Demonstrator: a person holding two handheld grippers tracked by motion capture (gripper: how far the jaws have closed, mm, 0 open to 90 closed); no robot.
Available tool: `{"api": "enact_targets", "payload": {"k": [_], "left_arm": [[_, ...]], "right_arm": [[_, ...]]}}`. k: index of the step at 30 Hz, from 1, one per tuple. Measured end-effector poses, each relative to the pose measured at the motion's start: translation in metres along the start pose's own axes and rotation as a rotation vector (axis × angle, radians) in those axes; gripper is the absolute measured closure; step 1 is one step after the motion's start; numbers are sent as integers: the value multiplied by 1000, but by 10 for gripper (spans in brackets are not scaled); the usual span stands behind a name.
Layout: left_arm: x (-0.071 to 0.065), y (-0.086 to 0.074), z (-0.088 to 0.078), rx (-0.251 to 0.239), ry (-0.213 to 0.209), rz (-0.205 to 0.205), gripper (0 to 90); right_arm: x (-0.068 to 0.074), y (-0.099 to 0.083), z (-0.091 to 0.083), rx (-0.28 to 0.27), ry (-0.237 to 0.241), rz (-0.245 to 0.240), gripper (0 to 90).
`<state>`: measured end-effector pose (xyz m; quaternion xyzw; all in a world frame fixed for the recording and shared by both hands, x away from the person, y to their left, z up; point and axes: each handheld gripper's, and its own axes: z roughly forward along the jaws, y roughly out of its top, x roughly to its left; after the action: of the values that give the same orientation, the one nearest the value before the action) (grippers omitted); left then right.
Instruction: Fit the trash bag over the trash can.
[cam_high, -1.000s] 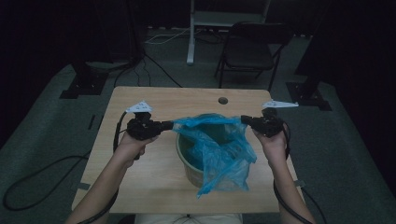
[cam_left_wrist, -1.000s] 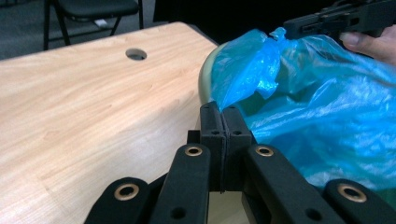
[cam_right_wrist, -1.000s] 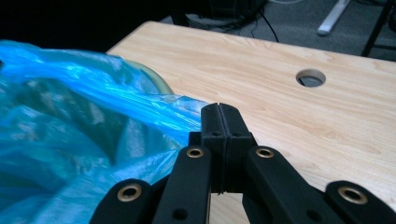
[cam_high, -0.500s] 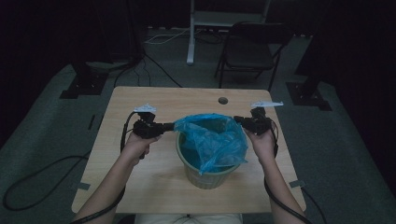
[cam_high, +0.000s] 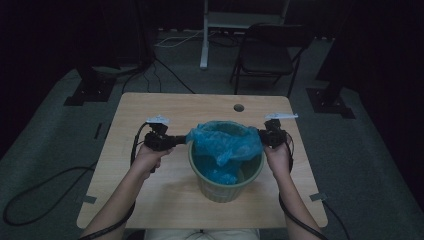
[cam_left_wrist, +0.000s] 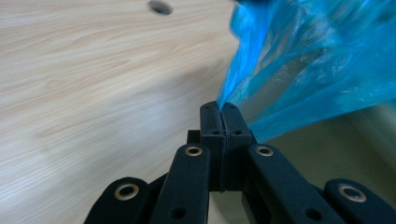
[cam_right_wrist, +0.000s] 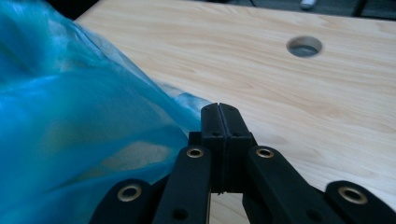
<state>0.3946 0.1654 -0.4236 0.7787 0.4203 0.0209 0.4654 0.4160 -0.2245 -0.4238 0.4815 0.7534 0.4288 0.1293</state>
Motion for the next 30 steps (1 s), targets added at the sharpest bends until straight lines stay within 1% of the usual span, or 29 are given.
{"api": "enact_targets", "payload": {"k": [1,2,3,4,5,6,7,8,9,10,11,12,13,14,16,18,19,20,21,22,23,24,25,26,27,28,29,30], "left_arm": [[4,-3,-1,-9,-28,-25,900],[6,-6,-2,-7,-28,-34,900],[7,-8,-3,-9,-32,-38,900],[8,-10,-4,-13,-50,-43,900],[7,-11,-4,-14,-52,-46,900],[6,-12,-4,-14,-52,-39,900],[5,-12,-5,-29,-68,-40,900],[4,-12,-6,-33,-82,-41,900],[2,-11,-7,-47,-83,-39,900],[1,-10,-8,-67,-106,-37,900],[-1,-9,-10,-69,-120,-41,900],[-3,-8,-11,-72,-105,-33,900],[-4,-7,-12,-74,-108,-24,900],[-5,-6,-13,-77,-111,-24,900],[-6,-6,-14,-79,-107,-18,900],[-6,-6,-16,-82,-99,-17,900],[-6,-6,-16,-79,-100,-13,900],[-6,-6,-16,-79,-100,-13,900],[-5,-6,-17,-84,-98,-25,900],[-5,-6,-17,-83,-94,-22,900],[-5,-7,-18,-87,-98,-23,900],[-5,-7,-19,-91,-105,-28,900],[-6,-6,-19,-93,-97,-21,900],[-6,-6,-19,-95,-96,-21,900],[-6,-6,-20,-96,-100,-21,900],[-6,-5,-20,-97,-94,-20,900],[-7,-5,-20,-96,-86,-17,900],[-7,-4,-21,-98,-88,-14,900]], "right_arm": [[-4,-3,1,2,21,18,900],[-9,-7,2,-5,48,45,900],[-12,-11,2,-7,51,53,900],[-14,-15,1,-14,75,59,900],[-16,-18,0,-21,95,68,900],[-16,-20,0,-22,100,65,900],[-15,-22,-1,-22,101,61,900],[-14,-23,-2,-23,96,53,898],[-13,-25,-3,-24,101,57,867],[-14,-25,-4,-28,110,69,850],[-15,-25,-6,-30,117,76,814],[-17,-25,-8,-31,121,83,769],[-18,-24,-11,-40,124,94,710],[-20,-23,-15,-53,125,110,670],[-24,-19,-25,-73,146,128,597],[-24,-15,-37,-98,146,140,587],[-23,-13,-44,-114,152,138,571],[-23,-13,-44,-114,152,138,571],[-14,-4,-67,-172,144,110,529],[-14,-4,-67,-172,144,110,529],[-12,-2,-73,-190,149,107,529],[-9,1,-81,-213,162,102,525],[-3,4,-90,-240,181,94,519],[9,8,-101,-263,220,69,500],[9,8,-101,-263,220,69,500],[17,10,-105,-268,248,51,496],[36,12,-112,-263,313,10,487],[45,11,-115,-266,348,-9,486]]}}
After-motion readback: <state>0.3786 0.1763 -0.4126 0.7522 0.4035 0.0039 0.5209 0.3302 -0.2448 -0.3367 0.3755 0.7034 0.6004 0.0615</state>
